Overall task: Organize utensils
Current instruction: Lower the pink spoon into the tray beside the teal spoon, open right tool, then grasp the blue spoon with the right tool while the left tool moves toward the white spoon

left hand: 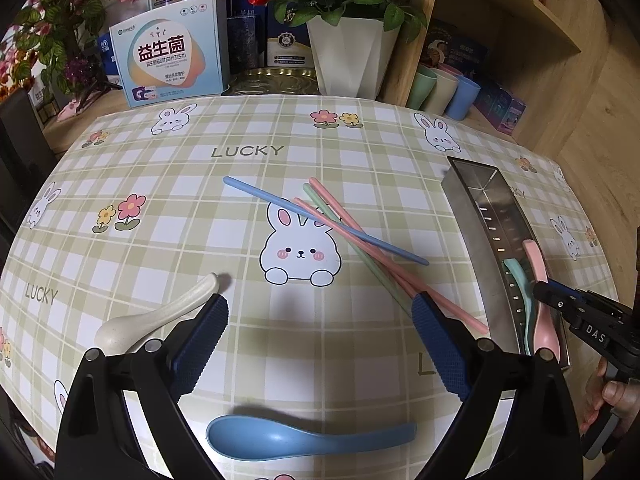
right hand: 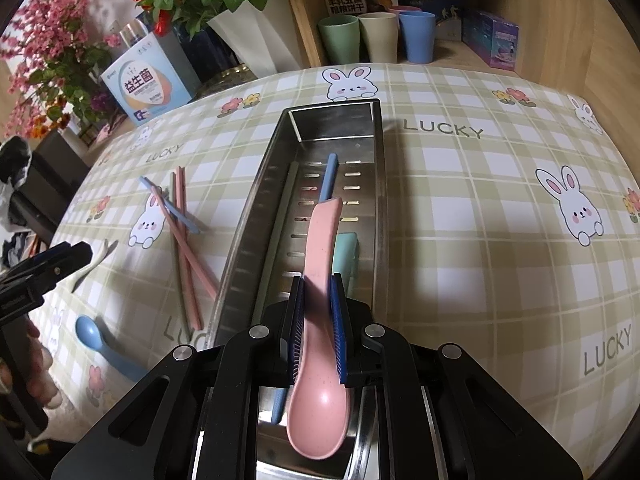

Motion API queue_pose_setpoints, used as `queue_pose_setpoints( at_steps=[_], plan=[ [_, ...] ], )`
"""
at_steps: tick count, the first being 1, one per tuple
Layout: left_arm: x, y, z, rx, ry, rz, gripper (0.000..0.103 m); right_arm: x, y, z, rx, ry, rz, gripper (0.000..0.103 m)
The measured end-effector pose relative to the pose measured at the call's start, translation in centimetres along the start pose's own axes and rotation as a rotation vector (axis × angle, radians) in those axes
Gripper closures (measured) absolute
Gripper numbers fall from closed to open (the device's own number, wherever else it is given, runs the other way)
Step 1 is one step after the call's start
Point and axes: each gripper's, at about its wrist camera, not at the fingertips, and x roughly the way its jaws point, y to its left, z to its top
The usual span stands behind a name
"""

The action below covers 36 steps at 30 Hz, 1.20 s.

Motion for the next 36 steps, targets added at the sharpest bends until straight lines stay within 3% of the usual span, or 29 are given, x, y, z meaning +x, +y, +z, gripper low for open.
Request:
queue_pose_setpoints(
  at_steps=[9,23,25,27,36],
  plan=[
    [0.2,0.4,-0.1,-0.014,0.013,-0.010,0.012,0.3,0.0,0.3,0.002,0.011,-0.011,0.089],
    [-0.1,2.1,-0.5,-0.050,0.013,-0.004,0.012,-1.8,1.7,0.8,0.020,-0.042,-0.023,0.087],
    [-0.2,2.5,-0.5,-0.054,0.011,-0.004,0.012,-2.4,2.3,0.8,0.033,-0.067,-0.027,0.078],
    [-0.5,3.2,-0.6,-0.058,0.007,-0.004,0.012,-3.1,2.9,0.7,0.044,-0.102,-0.035,0.057],
    [-2.3,8.6,-0.8,-0.082,-0.036,-0.026,0.012,-4.2,5.4,-0.6,0.132,-0.165,0.020,0.032]
  ],
)
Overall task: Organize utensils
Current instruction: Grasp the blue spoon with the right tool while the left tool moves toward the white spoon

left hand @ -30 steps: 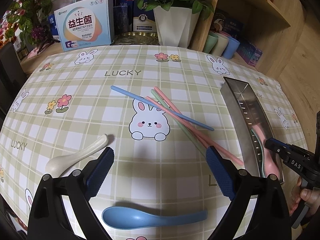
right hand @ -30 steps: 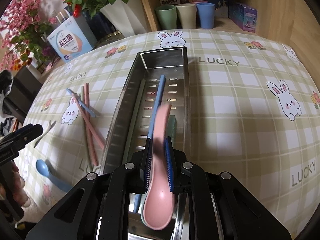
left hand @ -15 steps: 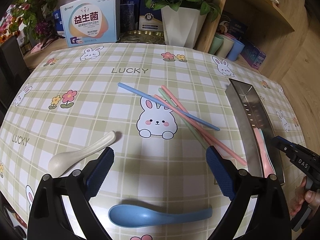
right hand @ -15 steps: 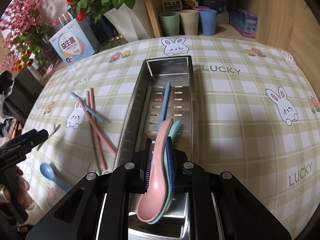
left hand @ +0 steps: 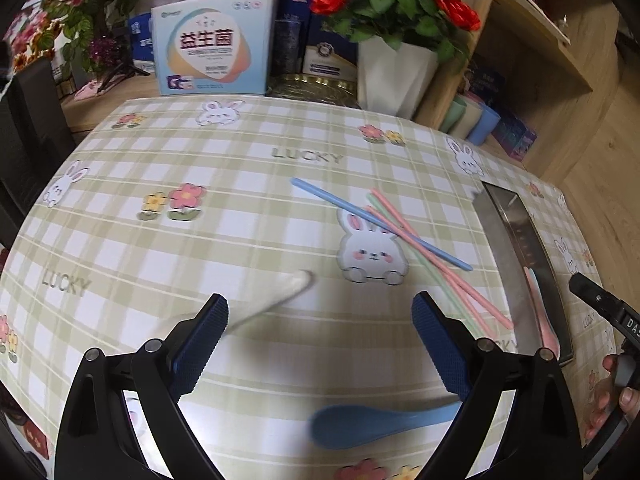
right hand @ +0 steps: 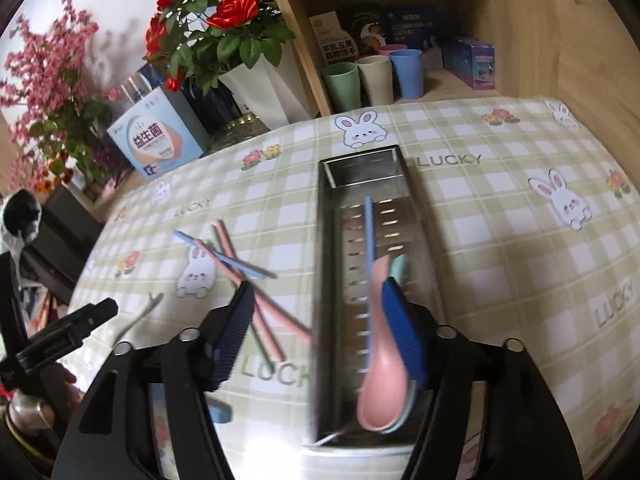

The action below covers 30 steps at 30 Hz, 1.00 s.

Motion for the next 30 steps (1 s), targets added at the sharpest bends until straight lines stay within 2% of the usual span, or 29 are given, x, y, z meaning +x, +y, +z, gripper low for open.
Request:
queue_pose_setpoints(
  at_steps=[4,10,17,20,30],
  plan=[
    [-0.8,2.5,-0.3,0.021,-0.001,-0.015,0.012,0.1,1.1,-0.8,0.002,0.006,0.012,0.021],
    [-1.7,5.2,-1.8,0.080,0.027,-0.008,0.012,0.6,3.4,-2.3,-0.011,0.062,0.080,0.021],
    [-2.4,6.5,-2.8,0.038,0.014,-0.015,0.012,2.7,8.1,-5.3,-0.064,0.249,0.164,0.021],
    [-2.7,6.6,-3.1,0.037,0.005,-0.023,0.012,3.0,9.4,-6.2,-0.062,0.300,0.189,0.021],
    [-3.2,8.2,-4.1,-0.014,-0.017,-0.059,0.012,5.4,11.5,-8.6,0.078,0.471,0.211,0.021]
  ],
)
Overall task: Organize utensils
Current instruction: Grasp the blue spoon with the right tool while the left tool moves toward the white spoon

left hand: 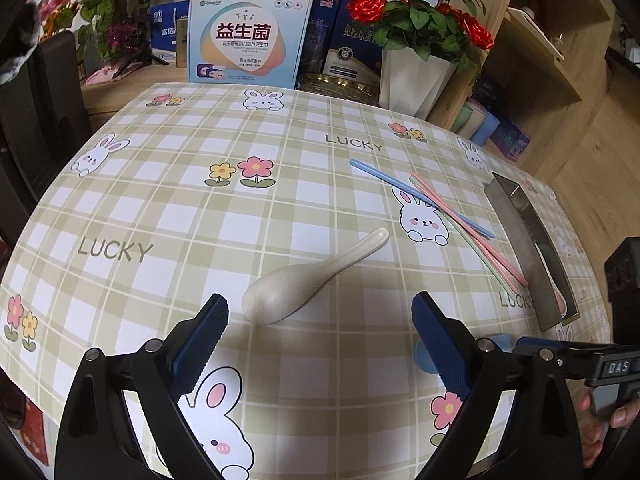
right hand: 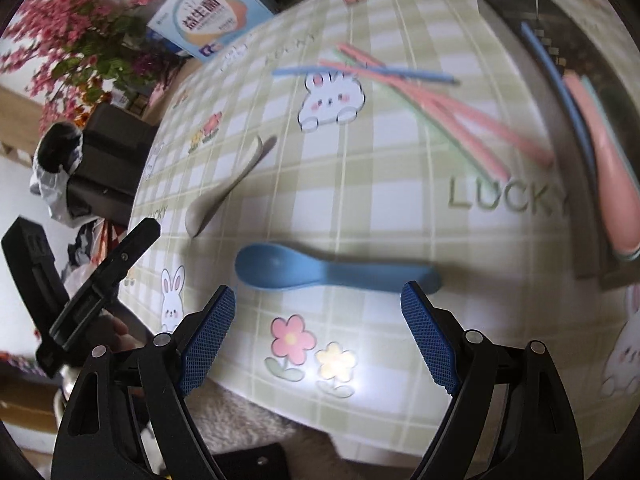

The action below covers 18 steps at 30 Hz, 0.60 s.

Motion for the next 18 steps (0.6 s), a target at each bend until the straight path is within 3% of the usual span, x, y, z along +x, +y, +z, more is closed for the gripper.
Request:
queue_pose_setpoints(
  at_steps=[11,18],
  plan=[
    [0.0,1.6,-0.6,-0.037,-0.005,-0.014,0.012,2.4,-0.7,2.5,0.138,0.034,-0.021,0.023],
    [0.3,2.3,-0.6,-0.058,0.000,-0.008,0.012,2.7,-0.8,4.5,0.176,-0.009,-0.046,0.023]
  ],
)
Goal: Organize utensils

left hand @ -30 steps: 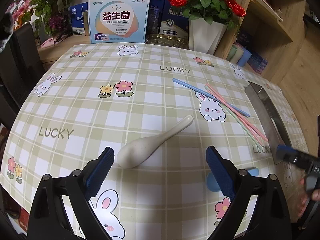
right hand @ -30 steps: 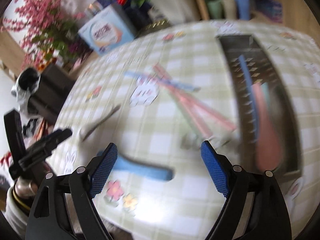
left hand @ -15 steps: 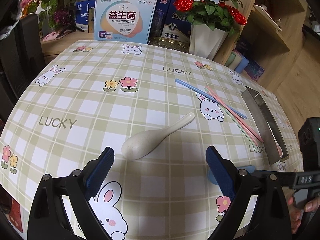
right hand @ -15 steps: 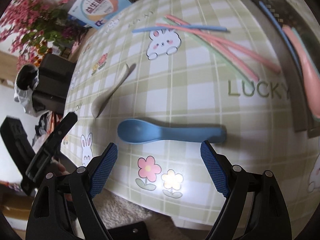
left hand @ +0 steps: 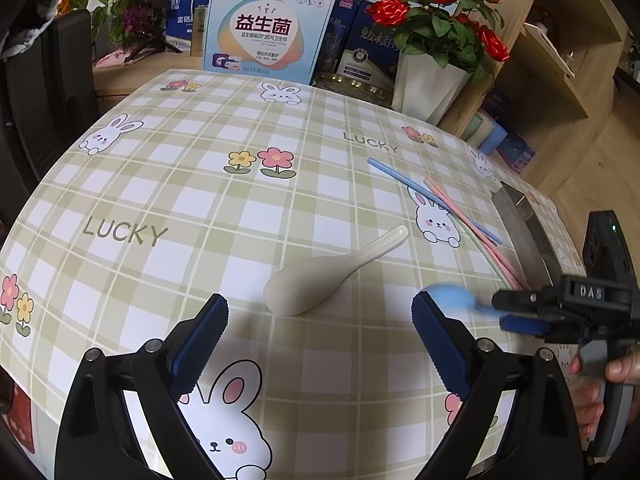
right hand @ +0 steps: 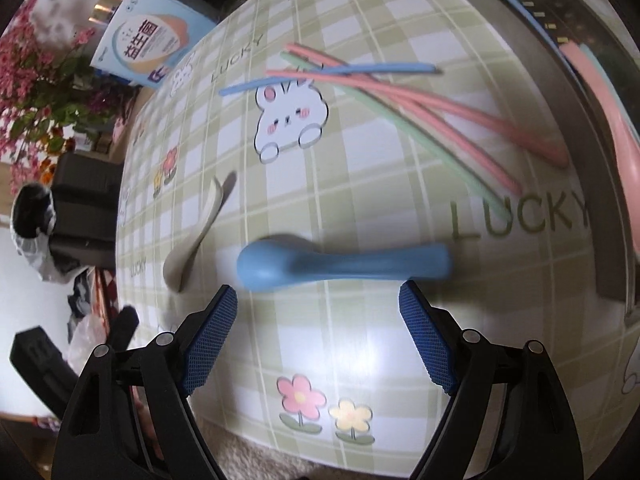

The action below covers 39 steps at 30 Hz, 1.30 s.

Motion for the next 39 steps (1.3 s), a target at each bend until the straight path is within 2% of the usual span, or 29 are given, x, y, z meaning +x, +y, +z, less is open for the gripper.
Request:
queue_pose_setpoints(
  at_steps=[5,10,12,18,23,25,27,29,32,39],
  plan=[
    [0.2,0.0,-0.1,-0.001,0.005,-0.004,0.012,0.3,-0.2,1.1,0.013,-0.036,-0.019,0.026],
    [0.3,0.3,-0.2,-0.005,0.007,-0.002,0.012,0.0,0.2,1.9,-0.096,-0.103,-0.085,0.027],
    [0.4,0.4,-0.2,-0.007,0.008,0.002,0.012,-0.2,0.0,2.4,-0.109,-0.115,-0.092,0.031],
    [0.5,0.5,-0.1,-0.010,0.007,0.002,0.012,-1.1,-1.6,3.1,-0.031,-0.138,-0.025,0.039],
    [0.4,0.6,-0.1,-0.012,0.008,0.000,0.012,-1.8,0.9,4.1,-0.226,-0.183,-0.083,0.050],
    [0.5,0.5,-0.1,-0.013,0.010,-0.002,0.012,-1.5,2.4,4.6,-0.385,-0.190,-0.143,0.053],
    [0.5,0.4,0.0,-0.014,0.012,-0.003,0.012,-0.5,4.0,4.3,-0.581,-0.183,-0.238,0.055],
    [0.5,0.4,-0.1,-0.013,0.014,-0.004,0.012,0.7,4.8,3.8,-0.725,-0.160,-0.320,0.057],
    [0.5,0.5,-0.1,-0.013,0.015,-0.003,0.012,1.3,4.8,4.0,-0.736,-0.141,-0.327,0.059],
    [0.8,0.7,-0.1,-0.018,0.021,0.002,0.012,1.6,4.4,5.2,-0.639,-0.149,-0.239,0.059]
  ],
)
